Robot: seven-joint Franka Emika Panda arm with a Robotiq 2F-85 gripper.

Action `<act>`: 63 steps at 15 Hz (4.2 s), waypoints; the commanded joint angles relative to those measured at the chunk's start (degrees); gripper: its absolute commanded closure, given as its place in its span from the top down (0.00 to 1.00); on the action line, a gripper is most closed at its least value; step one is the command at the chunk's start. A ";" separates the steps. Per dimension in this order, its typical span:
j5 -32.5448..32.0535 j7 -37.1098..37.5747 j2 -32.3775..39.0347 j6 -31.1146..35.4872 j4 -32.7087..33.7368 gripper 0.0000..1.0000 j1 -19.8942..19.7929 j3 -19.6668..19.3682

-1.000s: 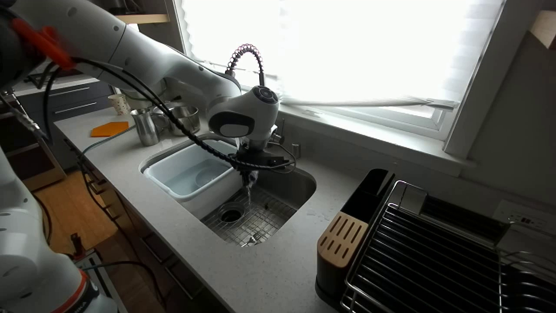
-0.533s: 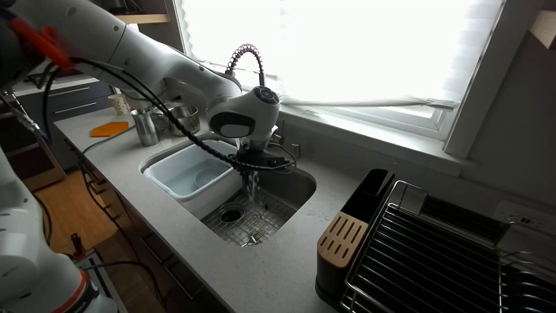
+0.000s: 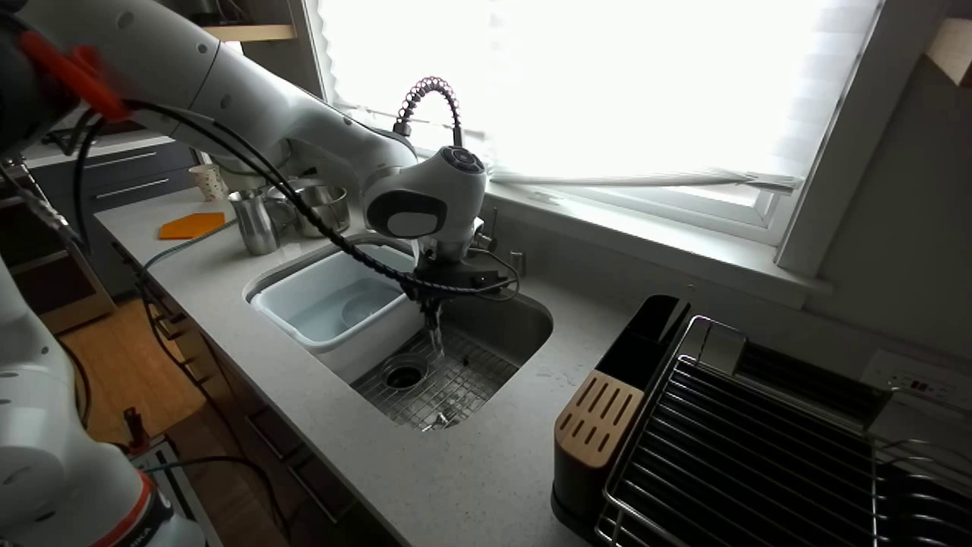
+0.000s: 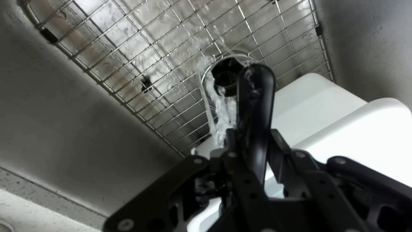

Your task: Open the tap using the tap faucet, pick up the scoop and use it to draw water and then put it on counter top on the right side of the sink

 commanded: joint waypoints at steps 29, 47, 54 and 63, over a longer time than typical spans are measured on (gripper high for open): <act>-22.06 10.45 -1.26 0.78 1.82 0.06 0.68 1.52; -27.41 34.65 -5.82 6.10 -2.20 0.06 -8.47 -9.77; -25.10 43.26 -3.01 8.92 -3.82 0.06 -9.38 -10.53; -27.14 50.86 -0.03 12.62 -5.25 0.06 -10.63 -10.97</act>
